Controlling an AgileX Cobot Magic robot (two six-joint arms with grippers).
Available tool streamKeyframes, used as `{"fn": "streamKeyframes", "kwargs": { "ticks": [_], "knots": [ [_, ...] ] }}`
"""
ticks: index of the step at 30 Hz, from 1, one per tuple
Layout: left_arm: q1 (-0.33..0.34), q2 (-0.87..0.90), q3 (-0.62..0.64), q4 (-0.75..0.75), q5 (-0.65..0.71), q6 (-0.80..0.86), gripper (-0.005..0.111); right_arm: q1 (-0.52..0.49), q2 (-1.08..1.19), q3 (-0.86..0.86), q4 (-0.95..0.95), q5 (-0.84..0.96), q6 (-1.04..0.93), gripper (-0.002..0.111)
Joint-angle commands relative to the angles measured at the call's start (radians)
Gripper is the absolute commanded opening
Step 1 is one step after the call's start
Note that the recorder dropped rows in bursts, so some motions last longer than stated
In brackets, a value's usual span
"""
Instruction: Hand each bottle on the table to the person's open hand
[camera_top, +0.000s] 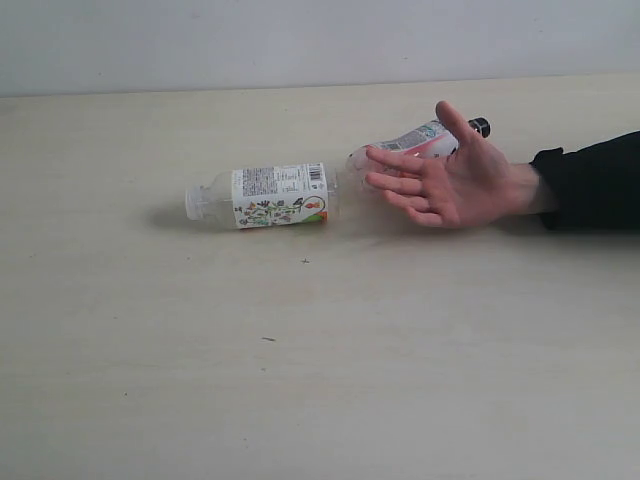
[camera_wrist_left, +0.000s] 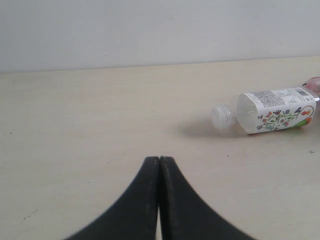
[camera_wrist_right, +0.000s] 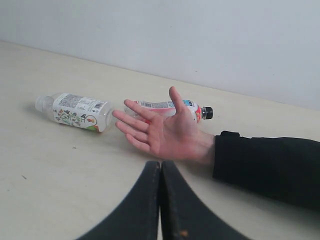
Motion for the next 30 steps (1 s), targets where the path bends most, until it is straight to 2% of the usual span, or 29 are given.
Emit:
{"fn": "streamKeyframes", "kwargs": {
  "ticks": [1,8,14,18,21,26,30],
  "knots": [
    [-0.005,-0.005,0.003,-0.003,-0.005,-0.004,0.003,0.001,-0.005,0.005,0.022,-0.013,0.001,0.000],
    [-0.005,-0.005,0.003,-0.003,-0.005,-0.004,0.003,0.001,-0.005,0.005,0.117,-0.090,0.001,0.000],
    [-0.005,-0.005,0.003,-0.003,-0.005,-0.004,0.003,0.001,0.079,0.001,0.115,-0.339,0.009,0.000],
    [-0.005,-0.005,0.003,-0.003,-0.005,-0.004,0.003,0.001,0.315,-0.042,0.103,-0.346,-0.021,0.003],
    [-0.005,-0.005,0.003,-0.003,-0.005,-0.004,0.003,0.001,0.558,-0.124,0.105,-0.290,-0.075,0.010],
    [-0.005,-0.005,0.003,-0.003,-0.005,-0.004,0.003,0.001,0.996,-0.381,0.151,-0.135,-0.196,0.018],
    [-0.005,-0.005,0.003,-0.003,-0.005,-0.004,0.003,0.001,1.229,-0.581,0.154,-0.117,-0.233,0.023]
  ]
}}
